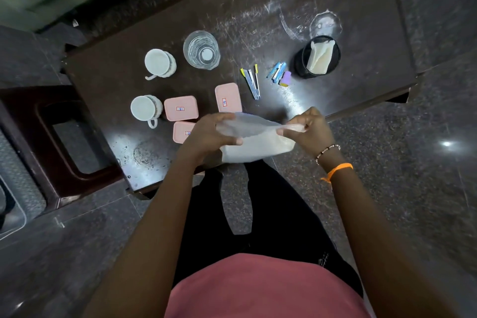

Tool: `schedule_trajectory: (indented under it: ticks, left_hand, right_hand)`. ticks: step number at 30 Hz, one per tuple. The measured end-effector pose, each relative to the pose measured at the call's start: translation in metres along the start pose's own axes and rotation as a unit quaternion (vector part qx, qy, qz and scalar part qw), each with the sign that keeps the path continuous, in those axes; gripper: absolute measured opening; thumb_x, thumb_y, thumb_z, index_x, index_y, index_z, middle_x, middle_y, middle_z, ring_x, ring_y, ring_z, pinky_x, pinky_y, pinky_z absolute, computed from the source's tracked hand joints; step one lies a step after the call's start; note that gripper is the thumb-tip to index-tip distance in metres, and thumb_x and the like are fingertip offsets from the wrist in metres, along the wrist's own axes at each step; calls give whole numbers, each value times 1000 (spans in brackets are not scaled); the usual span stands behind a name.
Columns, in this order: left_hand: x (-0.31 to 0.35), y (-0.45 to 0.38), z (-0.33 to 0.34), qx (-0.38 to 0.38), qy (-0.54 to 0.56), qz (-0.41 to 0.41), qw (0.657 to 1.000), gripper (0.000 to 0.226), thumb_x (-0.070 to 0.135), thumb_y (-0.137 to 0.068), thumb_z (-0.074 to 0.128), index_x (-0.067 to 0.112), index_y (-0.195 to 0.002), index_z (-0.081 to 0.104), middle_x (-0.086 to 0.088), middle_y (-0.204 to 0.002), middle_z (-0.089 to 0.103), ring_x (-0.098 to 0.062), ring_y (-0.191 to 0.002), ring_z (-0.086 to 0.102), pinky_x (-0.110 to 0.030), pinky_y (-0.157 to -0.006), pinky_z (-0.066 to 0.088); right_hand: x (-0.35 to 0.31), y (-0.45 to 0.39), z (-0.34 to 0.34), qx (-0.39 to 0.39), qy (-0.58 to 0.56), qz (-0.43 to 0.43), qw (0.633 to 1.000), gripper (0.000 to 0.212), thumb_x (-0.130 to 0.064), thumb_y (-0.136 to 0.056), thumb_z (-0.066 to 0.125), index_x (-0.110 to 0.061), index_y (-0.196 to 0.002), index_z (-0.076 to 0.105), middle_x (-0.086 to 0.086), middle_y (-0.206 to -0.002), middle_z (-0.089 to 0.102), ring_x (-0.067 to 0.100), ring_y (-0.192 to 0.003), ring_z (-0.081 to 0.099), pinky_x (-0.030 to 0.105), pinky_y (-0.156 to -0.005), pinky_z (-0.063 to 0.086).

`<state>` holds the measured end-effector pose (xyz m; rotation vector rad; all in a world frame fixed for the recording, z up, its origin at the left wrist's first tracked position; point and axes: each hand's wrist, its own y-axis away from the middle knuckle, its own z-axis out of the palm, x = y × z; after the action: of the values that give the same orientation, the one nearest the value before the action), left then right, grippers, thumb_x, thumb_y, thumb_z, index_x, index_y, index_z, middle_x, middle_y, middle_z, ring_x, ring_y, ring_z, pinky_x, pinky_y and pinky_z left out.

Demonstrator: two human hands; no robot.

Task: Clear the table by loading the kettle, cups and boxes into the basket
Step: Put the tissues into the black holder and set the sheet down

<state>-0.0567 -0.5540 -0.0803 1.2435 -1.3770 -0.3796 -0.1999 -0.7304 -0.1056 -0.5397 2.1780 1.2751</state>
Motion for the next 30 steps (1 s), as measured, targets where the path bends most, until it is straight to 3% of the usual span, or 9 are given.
schedule_trajectory:
  ticks: [3,5,8,12,18,21,23,26,30]
  left_hand:
    - [4,-9,2,5,-87,14,996,28,15,-70,80,6,-95,71,-4,-105,50,-13,-99,46,-18,-76,42]
    - [5,-18,7,13,-102,7,995,21,19,-82,69,-1,-81,65,-8,-92,53,-17,-89,49,-29,-70,43]
    - [5,-30,18,57,-56,-26,997,25,14,-89,56,-9,-93,62,-24,-95,63,-25,-84,54,-38,-75,46]
    - [5,-36,36,83,-9,-77,994,26,10,-89,54,5,-115,56,-18,-115,63,-32,-106,60,-38,-91,47]
    - [6,-41,53,18,-18,-58,998,27,16,-92,54,8,-117,57,-9,-114,63,-20,-99,59,-21,-89,44]
    - [11,-39,64,-12,37,-46,998,24,11,-93,50,5,-114,59,-3,-95,61,-12,-76,58,-3,-61,44]
    - [17,-39,70,-20,56,-34,998,20,12,-93,49,9,-109,61,-1,-93,59,-11,-75,57,-11,-65,44]
    - [26,-39,76,-12,64,-20,998,15,15,-93,49,18,-100,62,9,-89,58,-9,-77,59,-17,-67,42]
    - [36,-42,78,16,57,2,998,17,13,-92,48,16,-100,63,15,-86,55,-5,-74,59,-14,-67,40]
  right_hand:
    - [5,-6,-6,23,-87,33,995,24,-9,-69,79,-16,-63,57,3,-82,49,-3,-67,43,7,-61,35]
    - [14,-11,-8,51,-138,47,988,33,-10,-76,74,-22,-59,47,-6,-61,54,-5,-49,44,11,-50,35]
    - [31,-17,-7,2,-202,101,974,18,-8,-83,66,-18,-81,51,-10,-63,61,-8,-43,53,10,-46,44]
    - [54,-27,-8,-6,-186,150,971,50,16,-81,54,-18,-108,29,4,-73,54,-4,-44,56,12,-45,45]
    - [60,-72,-8,118,-27,130,984,42,13,-75,56,-23,-75,34,-12,-76,45,17,-83,45,16,-62,35]
    - [48,-93,-5,100,-64,118,986,46,5,-76,65,-30,-66,37,1,-91,54,16,-86,48,23,-81,41]
    - [38,-103,-6,139,-118,122,976,26,0,-81,61,-23,-74,51,7,-93,54,17,-86,50,30,-84,45]
    - [29,-112,-17,278,-207,172,922,20,-10,-89,49,-4,-107,57,5,-88,57,21,-78,55,29,-72,44]
    - [15,-120,-35,296,-308,189,884,23,-18,-93,45,-11,-112,55,3,-71,57,4,-35,50,18,-42,46]
